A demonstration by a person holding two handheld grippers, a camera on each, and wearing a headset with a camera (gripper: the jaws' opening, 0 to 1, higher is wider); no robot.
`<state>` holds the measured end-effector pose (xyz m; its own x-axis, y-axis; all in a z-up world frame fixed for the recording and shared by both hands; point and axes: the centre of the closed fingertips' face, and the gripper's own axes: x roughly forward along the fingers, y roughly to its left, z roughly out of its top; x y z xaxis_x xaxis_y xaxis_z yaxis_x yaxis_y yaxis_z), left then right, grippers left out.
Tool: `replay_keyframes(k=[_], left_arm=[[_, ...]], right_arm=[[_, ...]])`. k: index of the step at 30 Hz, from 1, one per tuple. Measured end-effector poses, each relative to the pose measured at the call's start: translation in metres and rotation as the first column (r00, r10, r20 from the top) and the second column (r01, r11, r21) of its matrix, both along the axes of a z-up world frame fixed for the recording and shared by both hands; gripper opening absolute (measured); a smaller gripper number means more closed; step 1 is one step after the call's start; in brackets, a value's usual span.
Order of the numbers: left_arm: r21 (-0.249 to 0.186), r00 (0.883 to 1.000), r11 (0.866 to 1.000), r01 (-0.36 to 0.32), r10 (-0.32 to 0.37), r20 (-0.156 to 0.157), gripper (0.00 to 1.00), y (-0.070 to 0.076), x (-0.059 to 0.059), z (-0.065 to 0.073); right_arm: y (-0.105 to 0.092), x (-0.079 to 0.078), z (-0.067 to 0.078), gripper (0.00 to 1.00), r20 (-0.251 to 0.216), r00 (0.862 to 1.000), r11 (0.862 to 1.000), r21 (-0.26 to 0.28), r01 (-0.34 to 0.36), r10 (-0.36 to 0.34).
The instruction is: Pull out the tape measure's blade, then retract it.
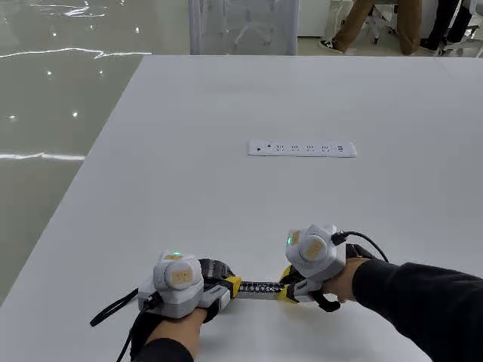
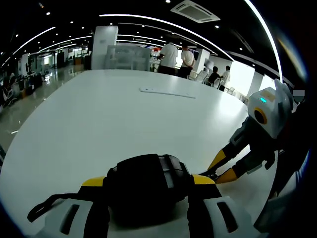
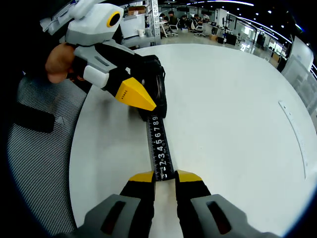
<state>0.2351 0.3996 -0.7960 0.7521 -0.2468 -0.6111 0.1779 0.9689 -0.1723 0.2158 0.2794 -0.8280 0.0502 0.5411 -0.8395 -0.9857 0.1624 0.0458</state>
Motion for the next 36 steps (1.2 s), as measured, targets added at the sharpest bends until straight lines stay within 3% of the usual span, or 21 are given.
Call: replay_keyframes(k=[36], left_arm=[[-0.012, 1.000, 1.000, 0.002, -0.002, -0.003, 0.60, 0.000, 0.001, 0.000]], right_arm=[[0.039, 0.000, 0.001, 0.12, -0.003, 1.000, 0.999, 0.042, -0.012, 0.012]])
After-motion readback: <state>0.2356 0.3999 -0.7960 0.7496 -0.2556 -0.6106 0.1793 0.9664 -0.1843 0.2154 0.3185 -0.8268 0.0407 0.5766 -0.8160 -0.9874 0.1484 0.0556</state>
